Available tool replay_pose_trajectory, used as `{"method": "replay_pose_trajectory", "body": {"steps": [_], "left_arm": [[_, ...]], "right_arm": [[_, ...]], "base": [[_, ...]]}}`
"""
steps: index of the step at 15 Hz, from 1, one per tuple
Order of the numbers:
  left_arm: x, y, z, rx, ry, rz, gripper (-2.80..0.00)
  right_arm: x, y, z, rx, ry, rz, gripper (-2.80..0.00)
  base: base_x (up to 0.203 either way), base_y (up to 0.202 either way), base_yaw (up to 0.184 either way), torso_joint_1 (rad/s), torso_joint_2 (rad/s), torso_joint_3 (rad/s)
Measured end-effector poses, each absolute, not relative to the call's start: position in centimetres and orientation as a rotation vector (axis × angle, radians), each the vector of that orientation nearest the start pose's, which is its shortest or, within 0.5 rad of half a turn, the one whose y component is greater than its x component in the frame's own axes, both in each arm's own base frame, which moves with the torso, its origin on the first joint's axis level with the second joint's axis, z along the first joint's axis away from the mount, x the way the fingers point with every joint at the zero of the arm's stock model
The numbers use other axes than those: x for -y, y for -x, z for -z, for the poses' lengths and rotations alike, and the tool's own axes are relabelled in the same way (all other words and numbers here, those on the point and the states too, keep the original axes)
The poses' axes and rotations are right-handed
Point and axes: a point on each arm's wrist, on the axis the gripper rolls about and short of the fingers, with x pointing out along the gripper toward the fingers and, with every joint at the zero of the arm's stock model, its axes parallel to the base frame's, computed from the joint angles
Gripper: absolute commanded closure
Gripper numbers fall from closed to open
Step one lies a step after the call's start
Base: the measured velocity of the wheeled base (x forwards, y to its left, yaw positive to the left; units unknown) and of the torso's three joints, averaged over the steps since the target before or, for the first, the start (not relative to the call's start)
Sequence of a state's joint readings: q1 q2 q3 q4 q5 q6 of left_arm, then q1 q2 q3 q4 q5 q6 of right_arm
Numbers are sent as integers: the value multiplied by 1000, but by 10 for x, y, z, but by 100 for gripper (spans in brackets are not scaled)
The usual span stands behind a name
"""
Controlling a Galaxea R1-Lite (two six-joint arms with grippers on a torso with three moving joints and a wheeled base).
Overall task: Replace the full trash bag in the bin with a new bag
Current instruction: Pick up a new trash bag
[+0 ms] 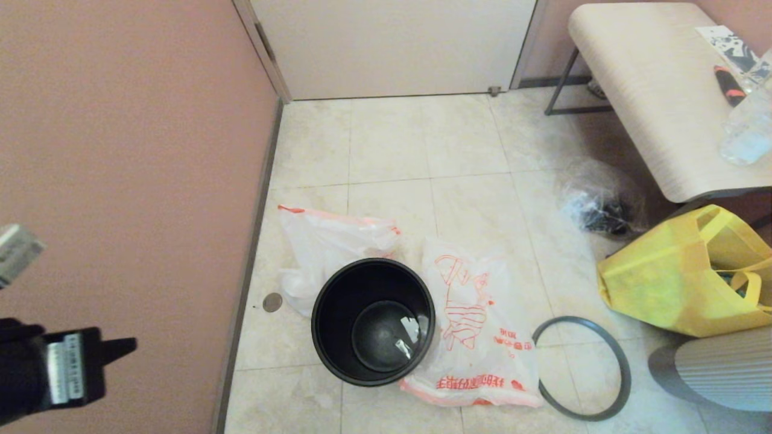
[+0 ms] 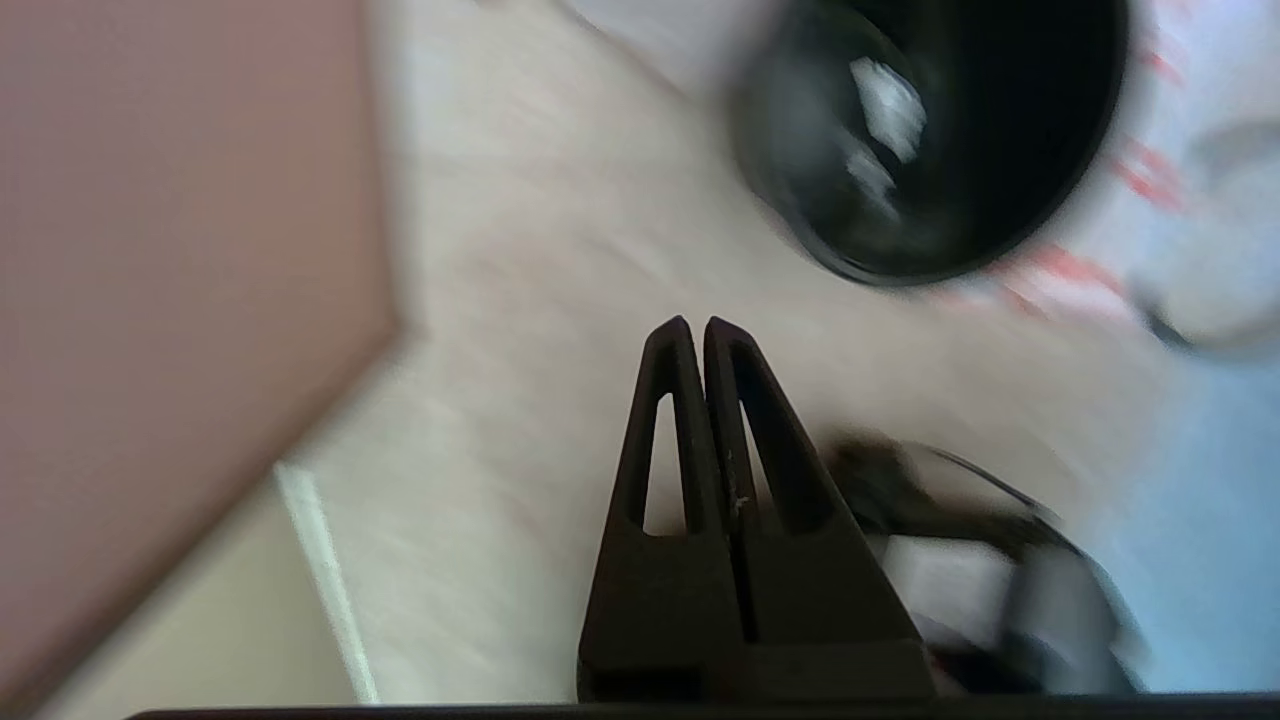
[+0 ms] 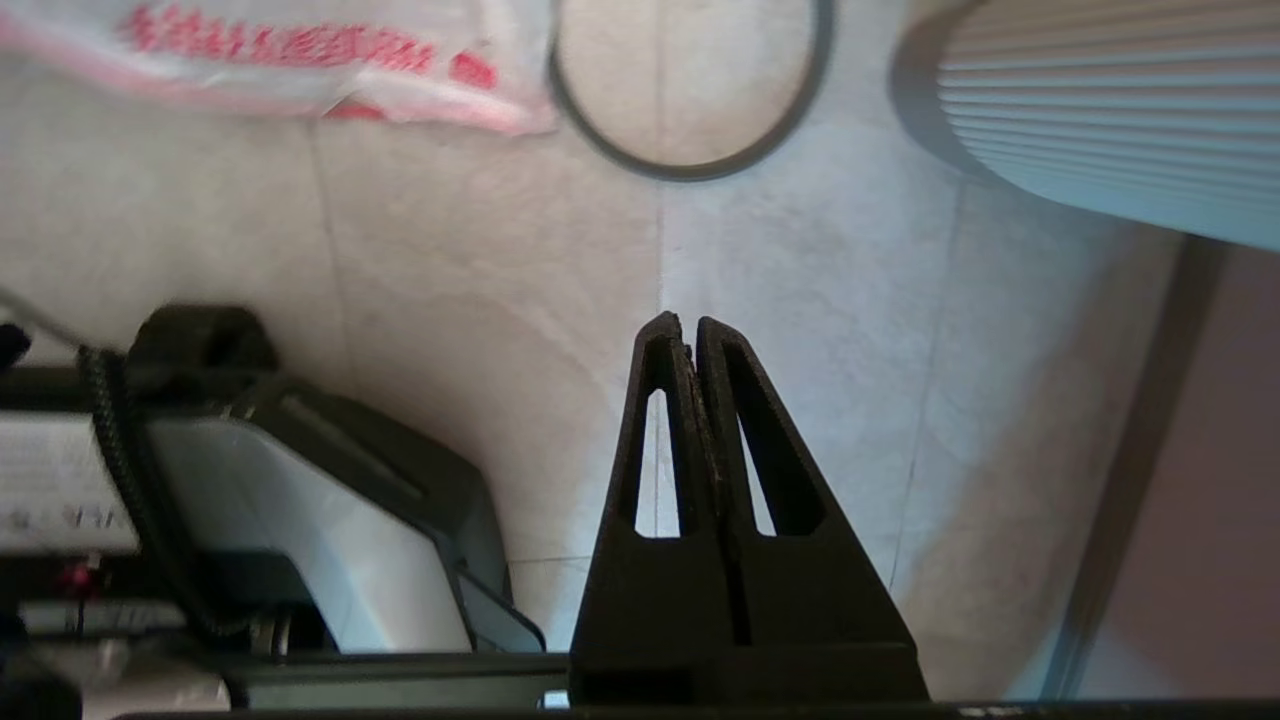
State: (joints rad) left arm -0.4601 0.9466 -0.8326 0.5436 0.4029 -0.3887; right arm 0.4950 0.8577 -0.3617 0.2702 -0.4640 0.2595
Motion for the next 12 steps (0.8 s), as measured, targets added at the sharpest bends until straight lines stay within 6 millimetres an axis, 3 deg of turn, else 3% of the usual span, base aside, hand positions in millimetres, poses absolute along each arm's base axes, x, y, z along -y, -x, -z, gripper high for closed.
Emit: {"method": "replay_pose_trajectory", "body": {"steps": [5, 9, 12], "left_arm": [[-10, 0, -241, -332, 134, -251, 0], [-13, 48, -231, -185, 180, -326, 0], [-9, 68, -203, -138, 155, -275, 0]], "right_arm": [[-24, -69, -142, -664, 90, 80, 0], [-26, -75, -140, -670, 27, 111, 0], [-28, -77, -141, -663, -16, 119, 0]], "base": [[0, 0, 0, 0, 0, 0], [0, 0, 0, 0, 0, 0], [0, 0, 0, 0, 0, 0]]}}
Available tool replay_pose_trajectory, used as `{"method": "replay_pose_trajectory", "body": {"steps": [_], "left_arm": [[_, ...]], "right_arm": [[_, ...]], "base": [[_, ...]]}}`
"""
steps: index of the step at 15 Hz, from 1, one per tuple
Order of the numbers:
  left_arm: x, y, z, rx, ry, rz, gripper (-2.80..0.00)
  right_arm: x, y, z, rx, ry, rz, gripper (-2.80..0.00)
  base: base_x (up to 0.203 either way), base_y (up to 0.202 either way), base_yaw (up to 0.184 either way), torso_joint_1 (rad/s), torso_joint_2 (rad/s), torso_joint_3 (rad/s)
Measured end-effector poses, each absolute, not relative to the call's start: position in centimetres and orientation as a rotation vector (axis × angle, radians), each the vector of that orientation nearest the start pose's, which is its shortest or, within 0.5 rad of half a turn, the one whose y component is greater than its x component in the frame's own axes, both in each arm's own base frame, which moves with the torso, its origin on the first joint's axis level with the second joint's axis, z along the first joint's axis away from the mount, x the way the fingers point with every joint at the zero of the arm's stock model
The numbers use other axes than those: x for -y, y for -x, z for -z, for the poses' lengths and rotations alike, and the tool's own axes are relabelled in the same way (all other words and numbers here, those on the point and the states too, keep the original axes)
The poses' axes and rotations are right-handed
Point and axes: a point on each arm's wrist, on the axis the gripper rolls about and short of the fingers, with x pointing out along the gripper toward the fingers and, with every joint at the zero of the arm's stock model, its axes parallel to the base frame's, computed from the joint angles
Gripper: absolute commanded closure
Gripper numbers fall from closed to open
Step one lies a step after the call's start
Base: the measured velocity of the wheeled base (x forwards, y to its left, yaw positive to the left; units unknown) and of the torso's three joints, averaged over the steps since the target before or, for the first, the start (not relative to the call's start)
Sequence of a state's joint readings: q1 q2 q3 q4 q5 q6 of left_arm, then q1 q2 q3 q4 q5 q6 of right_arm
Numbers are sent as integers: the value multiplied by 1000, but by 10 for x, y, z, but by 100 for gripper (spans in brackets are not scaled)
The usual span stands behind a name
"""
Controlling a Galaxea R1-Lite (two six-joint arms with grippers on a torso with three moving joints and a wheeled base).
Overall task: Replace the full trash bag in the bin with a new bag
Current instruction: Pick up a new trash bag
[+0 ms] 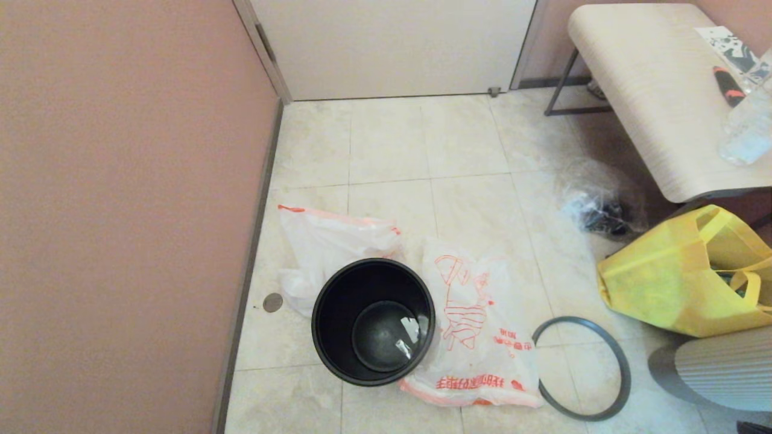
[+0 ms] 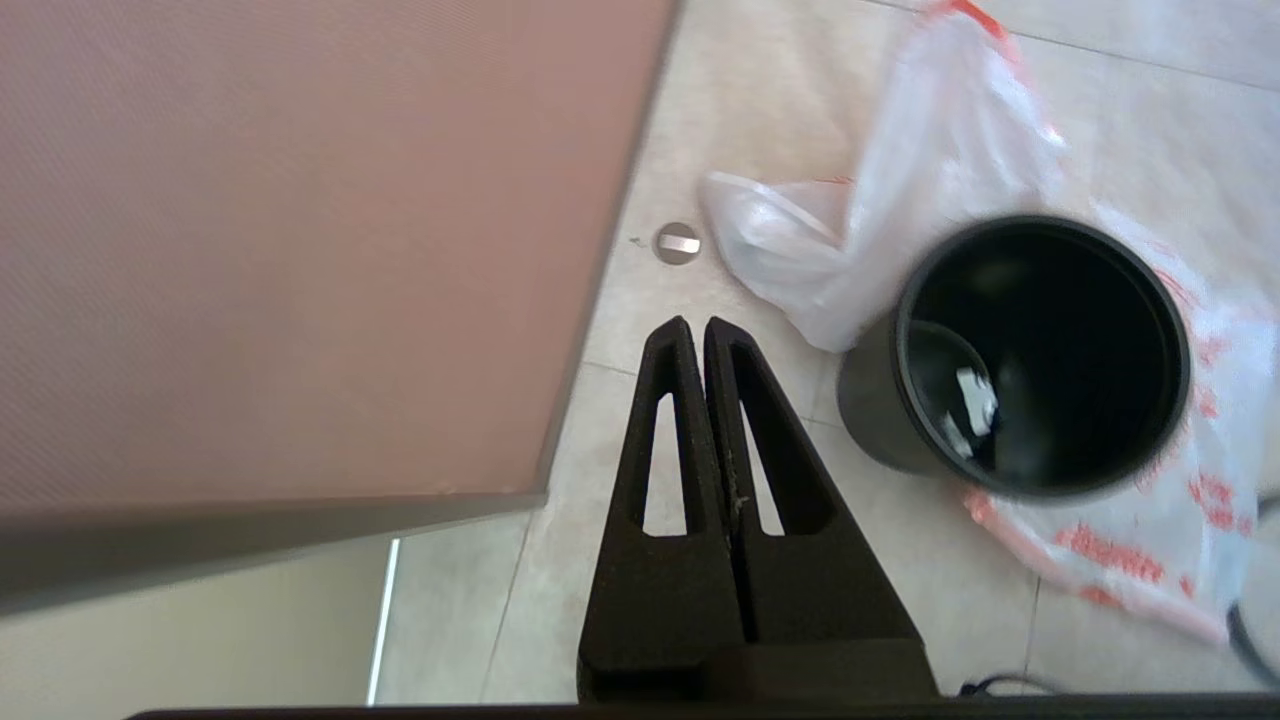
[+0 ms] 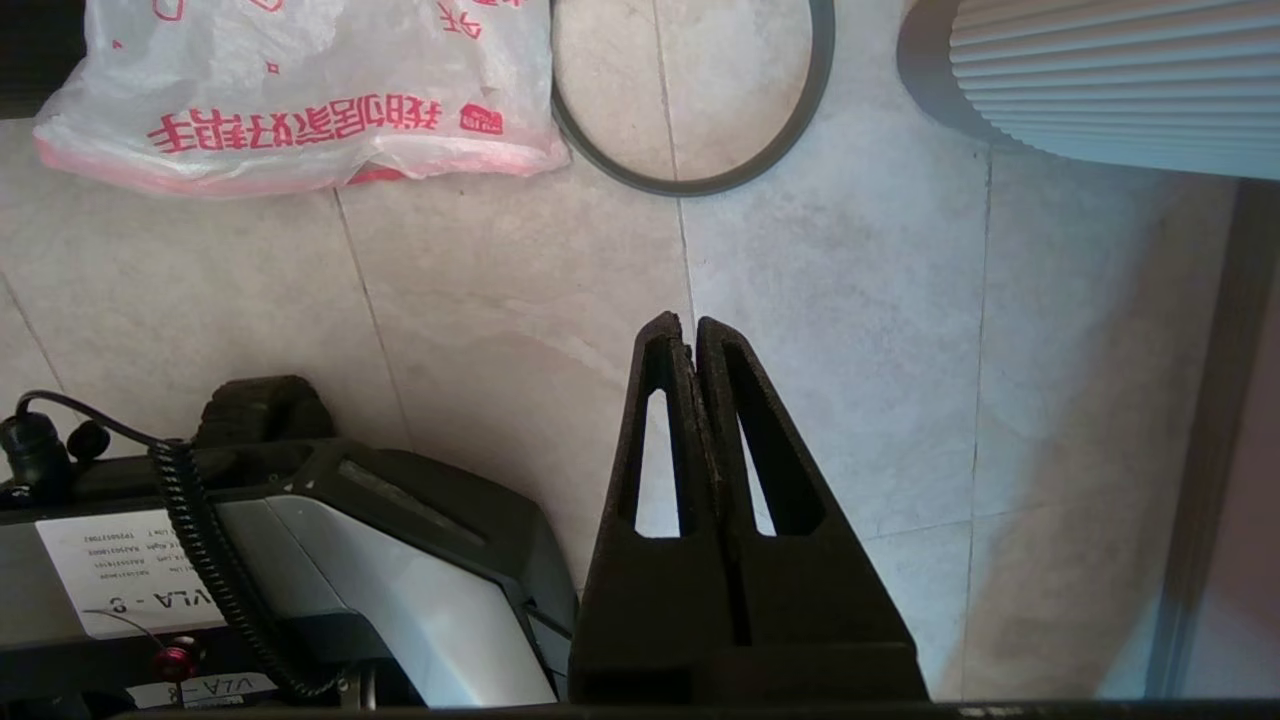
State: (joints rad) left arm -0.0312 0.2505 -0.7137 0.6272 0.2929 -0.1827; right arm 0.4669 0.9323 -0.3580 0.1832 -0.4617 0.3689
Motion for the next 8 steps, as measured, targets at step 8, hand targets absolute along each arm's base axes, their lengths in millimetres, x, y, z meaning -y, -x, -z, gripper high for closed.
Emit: {"method": "replay_pose_trajectory", "body": {"steps": [8], "left_arm": [[-1, 38, -95, -114, -67, -44, 0]], "right_arm": [[-21, -68, -133, -651, -30, 139, 0]], "base": [[0, 0, 0, 0, 0, 0]]}}
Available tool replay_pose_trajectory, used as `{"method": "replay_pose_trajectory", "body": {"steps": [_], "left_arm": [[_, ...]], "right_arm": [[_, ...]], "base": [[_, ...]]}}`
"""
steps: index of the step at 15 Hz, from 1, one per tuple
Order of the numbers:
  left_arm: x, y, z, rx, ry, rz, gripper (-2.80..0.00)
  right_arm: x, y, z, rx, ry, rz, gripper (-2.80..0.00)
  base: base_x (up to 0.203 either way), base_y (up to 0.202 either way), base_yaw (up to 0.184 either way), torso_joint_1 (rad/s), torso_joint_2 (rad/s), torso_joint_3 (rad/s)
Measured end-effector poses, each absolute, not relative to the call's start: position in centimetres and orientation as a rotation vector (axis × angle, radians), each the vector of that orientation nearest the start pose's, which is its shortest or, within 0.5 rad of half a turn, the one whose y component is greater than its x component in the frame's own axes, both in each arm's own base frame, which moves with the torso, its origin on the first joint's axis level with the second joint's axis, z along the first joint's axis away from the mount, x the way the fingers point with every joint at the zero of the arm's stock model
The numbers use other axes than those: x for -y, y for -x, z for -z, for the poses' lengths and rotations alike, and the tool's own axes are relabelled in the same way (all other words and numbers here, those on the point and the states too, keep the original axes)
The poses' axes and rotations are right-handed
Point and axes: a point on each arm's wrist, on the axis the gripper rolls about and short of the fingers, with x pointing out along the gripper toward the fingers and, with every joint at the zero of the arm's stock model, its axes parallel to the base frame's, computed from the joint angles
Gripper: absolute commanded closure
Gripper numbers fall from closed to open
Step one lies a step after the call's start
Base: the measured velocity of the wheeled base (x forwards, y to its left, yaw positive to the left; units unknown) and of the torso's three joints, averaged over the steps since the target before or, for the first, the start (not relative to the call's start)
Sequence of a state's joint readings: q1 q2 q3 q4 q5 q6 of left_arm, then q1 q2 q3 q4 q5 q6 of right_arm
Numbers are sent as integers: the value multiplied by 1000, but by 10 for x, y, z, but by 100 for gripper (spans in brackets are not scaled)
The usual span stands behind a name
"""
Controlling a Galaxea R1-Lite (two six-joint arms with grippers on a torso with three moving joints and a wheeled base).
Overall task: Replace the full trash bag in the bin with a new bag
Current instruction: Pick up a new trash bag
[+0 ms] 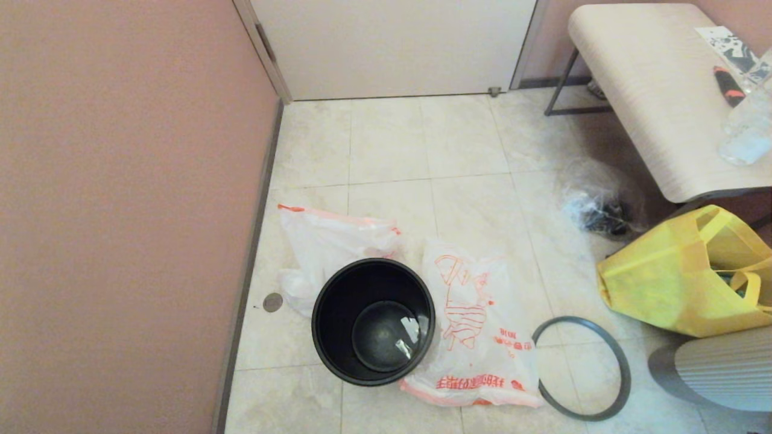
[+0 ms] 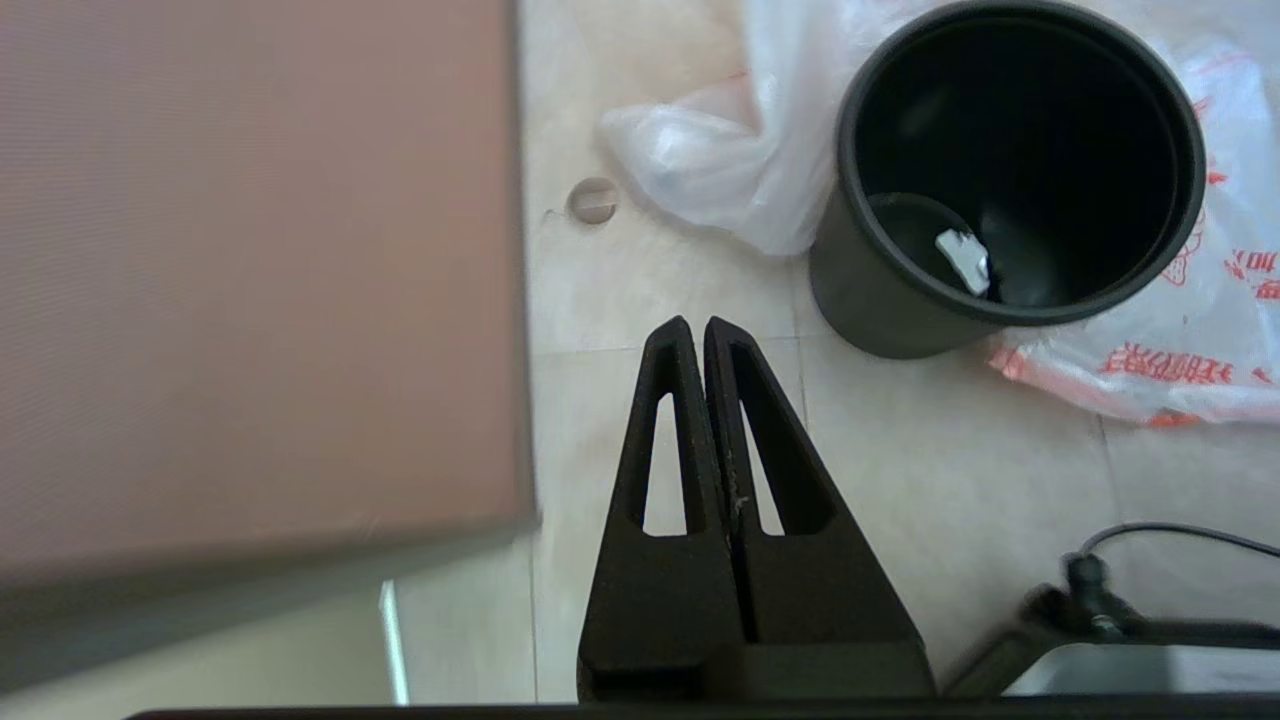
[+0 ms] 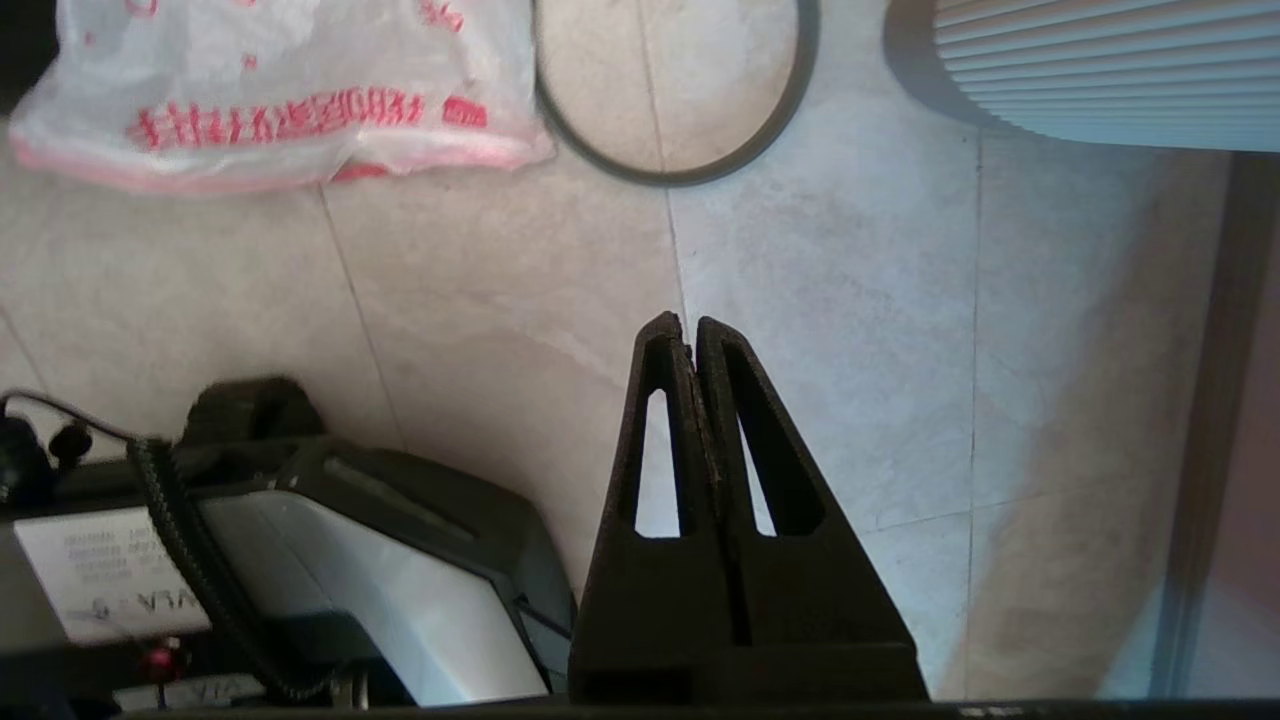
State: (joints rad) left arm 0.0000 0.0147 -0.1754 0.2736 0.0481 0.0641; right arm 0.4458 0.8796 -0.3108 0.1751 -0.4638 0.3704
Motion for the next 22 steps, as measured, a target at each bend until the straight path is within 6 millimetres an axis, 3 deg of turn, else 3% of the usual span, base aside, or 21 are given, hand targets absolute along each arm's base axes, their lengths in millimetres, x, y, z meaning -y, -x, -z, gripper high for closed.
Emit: {"method": "replay_pose_trajectory", "body": {"steps": [2, 5, 9, 11, 14, 17, 19, 22], "left_arm": [[0, 26, -83, -8, -105, 5, 0], [1, 23, -80, 37, -65, 26, 0], [1, 23, -78, 33, -63, 26, 0], [1, 23, -78, 33, -63, 26, 0], [1, 23, -78, 33, -63, 26, 0], [1, 23, -78, 32, -63, 26, 0], [1, 23, -78, 33, -63, 27, 0], [1, 23, -78, 33, -63, 26, 0]], "right_arm": [[-21, -68, -134, -645, -34, 141, 0], [-26, -79, -137, -611, -51, 133, 0], [-40, -107, -136, -615, -66, 103, 0], [-51, -132, -126, -672, -67, 76, 0], [-66, -189, -102, -727, -57, 46, 0], [-75, -268, -66, -710, -3, -10, 0], [-80, -327, -53, -609, 39, -86, 0], [-72, -390, -23, -602, 98, -212, 0]], "base": [[0, 0, 0, 0, 0, 0], [0, 0, 0, 0, 0, 0], [0, 0, 0, 0, 0, 0], [0, 0, 0, 0, 0, 0], [0, 0, 0, 0, 0, 0], [0, 0, 0, 0, 0, 0], [0, 0, 0, 0, 0, 0], [0, 0, 0, 0, 0, 0]]}}
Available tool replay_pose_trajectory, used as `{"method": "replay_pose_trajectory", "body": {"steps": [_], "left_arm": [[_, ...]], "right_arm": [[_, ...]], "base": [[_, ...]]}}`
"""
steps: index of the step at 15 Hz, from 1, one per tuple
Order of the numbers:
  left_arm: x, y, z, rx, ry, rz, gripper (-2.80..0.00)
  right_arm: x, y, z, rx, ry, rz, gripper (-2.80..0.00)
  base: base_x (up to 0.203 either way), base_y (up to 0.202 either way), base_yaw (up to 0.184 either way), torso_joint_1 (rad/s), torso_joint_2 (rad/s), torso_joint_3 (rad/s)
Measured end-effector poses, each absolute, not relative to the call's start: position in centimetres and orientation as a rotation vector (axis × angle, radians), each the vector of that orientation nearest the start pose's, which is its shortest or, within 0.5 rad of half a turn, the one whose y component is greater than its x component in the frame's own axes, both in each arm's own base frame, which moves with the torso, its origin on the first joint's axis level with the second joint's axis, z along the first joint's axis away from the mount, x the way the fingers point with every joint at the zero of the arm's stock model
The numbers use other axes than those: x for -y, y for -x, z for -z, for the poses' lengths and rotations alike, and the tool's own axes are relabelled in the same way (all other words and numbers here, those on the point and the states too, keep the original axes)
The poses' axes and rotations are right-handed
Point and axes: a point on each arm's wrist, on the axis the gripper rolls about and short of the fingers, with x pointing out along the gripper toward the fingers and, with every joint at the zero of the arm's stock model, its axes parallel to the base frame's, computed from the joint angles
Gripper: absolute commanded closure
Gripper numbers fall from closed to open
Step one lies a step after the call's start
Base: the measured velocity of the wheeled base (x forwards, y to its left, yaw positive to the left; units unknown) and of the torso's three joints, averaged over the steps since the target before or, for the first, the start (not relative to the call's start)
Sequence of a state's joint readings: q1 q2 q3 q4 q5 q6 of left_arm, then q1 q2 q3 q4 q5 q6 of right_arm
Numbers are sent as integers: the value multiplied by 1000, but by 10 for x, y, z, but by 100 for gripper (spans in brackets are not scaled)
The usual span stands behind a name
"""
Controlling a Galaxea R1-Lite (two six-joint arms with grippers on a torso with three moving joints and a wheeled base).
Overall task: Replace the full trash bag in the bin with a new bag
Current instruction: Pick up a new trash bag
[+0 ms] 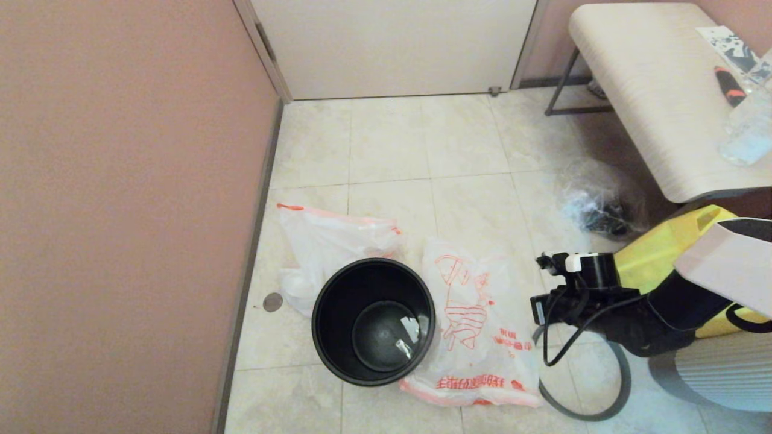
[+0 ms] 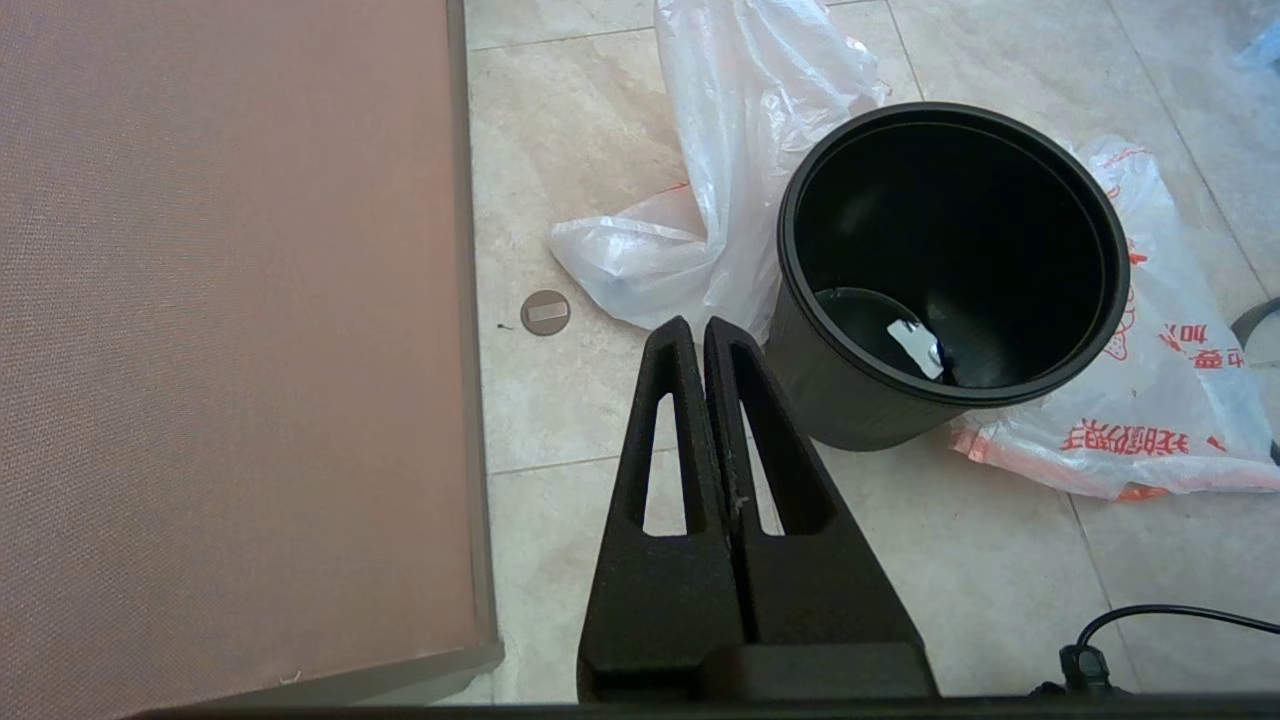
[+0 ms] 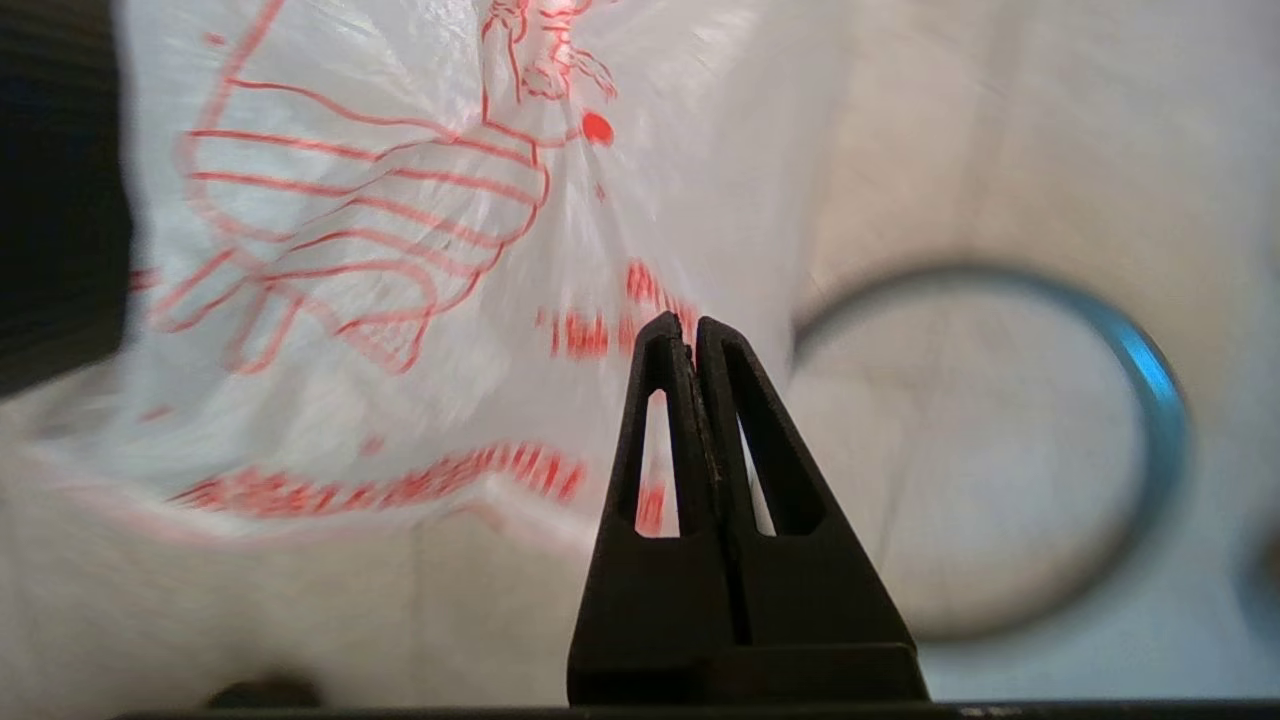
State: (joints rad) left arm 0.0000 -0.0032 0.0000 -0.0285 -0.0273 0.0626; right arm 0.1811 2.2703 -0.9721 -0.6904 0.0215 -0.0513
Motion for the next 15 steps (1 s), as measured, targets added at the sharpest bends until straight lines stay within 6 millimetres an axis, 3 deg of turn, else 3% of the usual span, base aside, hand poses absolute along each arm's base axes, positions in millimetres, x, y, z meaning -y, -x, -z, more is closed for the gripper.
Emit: {"method": "replay_pose_trajectory", "body": {"steps": [2, 4, 12, 15], "left_arm": [[1, 23, -78, 33, -63, 27, 0], [1, 23, -78, 32, -63, 26, 0], [1, 23, -78, 32, -63, 26, 0], [1, 23, -78, 32, -63, 26, 0]], "right_arm": [[-50, -417, -1, -647, 92, -307, 0], [-37, -429, 19, -704, 57, -402, 0], [9, -447, 44, -701, 7, -592, 0], [19, -456, 66, -707, -20, -641, 0]], "base": [[0, 0, 0, 0, 0, 0], [0, 0, 0, 0, 0, 0], [0, 0, 0, 0, 0, 0], [0, 0, 0, 0, 0, 0]]}}
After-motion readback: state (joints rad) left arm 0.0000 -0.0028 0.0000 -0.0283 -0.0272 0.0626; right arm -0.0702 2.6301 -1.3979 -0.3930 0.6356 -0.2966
